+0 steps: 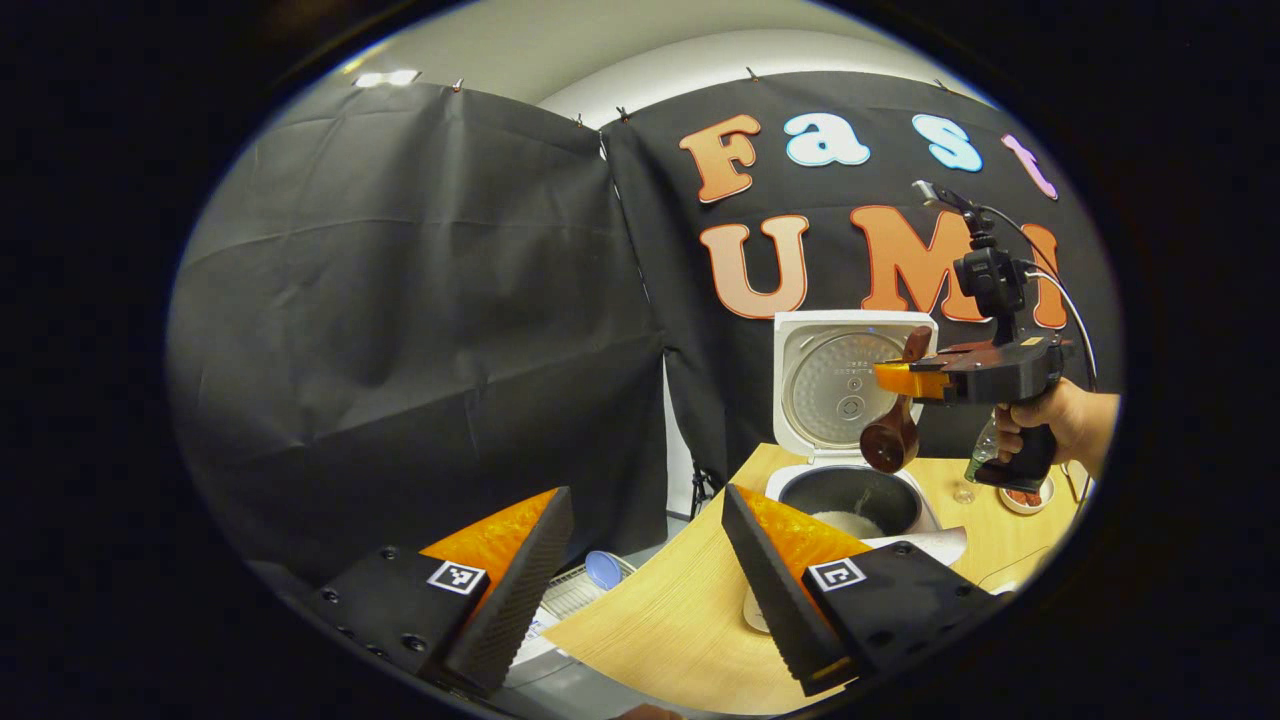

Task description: Close the left gripper, press the button to open the rice cooker; take a wooden spoon from the chopstick holder with the right hand, scoop a spoonful of rice and pour it into the rice cooker, then put the wooden spoon back into the chopstick holder.

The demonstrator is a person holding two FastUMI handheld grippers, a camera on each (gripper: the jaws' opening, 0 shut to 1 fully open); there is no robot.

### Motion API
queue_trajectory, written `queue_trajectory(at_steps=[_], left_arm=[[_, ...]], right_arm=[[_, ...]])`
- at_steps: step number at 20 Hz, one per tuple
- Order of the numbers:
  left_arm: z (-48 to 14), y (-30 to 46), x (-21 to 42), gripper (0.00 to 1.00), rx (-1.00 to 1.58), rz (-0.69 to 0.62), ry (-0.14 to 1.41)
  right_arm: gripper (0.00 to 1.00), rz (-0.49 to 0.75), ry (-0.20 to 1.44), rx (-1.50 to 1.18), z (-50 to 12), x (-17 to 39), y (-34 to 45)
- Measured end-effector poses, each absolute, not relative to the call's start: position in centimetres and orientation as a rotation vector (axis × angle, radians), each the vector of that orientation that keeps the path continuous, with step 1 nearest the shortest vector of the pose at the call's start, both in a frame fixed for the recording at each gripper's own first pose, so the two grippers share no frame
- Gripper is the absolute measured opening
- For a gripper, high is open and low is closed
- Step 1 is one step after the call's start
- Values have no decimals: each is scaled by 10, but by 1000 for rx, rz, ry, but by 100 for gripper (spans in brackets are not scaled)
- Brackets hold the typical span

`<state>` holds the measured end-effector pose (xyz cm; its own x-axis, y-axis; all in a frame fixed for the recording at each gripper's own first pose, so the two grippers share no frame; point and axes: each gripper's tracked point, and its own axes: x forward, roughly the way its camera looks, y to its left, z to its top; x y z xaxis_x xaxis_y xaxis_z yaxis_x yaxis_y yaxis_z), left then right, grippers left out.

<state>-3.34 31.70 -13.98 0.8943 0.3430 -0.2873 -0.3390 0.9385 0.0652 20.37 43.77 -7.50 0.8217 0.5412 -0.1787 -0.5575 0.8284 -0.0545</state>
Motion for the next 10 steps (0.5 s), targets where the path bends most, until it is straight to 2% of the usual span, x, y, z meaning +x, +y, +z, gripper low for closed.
queue_trajectory(at_steps=[1, 5, 6, 8, 10], left_arm=[[-140, 317, -32, 96, 14, 354, 301], [-142, 314, -34, 96, 24, 356, 312], [-140, 313, -36, 100, 22, 355, 309], [-135, 309, -36, 96, 22, 352, 297], [-129, 301, -34, 100, 35, 344, 284]], right_arm=[[13, 599, 144, -120, -72, 201, 439], [13, 626, 141, -104, -67, 195, 440], [13, 619, 153, -81, -66, 196, 437], [13, 615, 186, 9, -61, 197, 431], [13, 603, 229, 127, -58, 199, 418]])
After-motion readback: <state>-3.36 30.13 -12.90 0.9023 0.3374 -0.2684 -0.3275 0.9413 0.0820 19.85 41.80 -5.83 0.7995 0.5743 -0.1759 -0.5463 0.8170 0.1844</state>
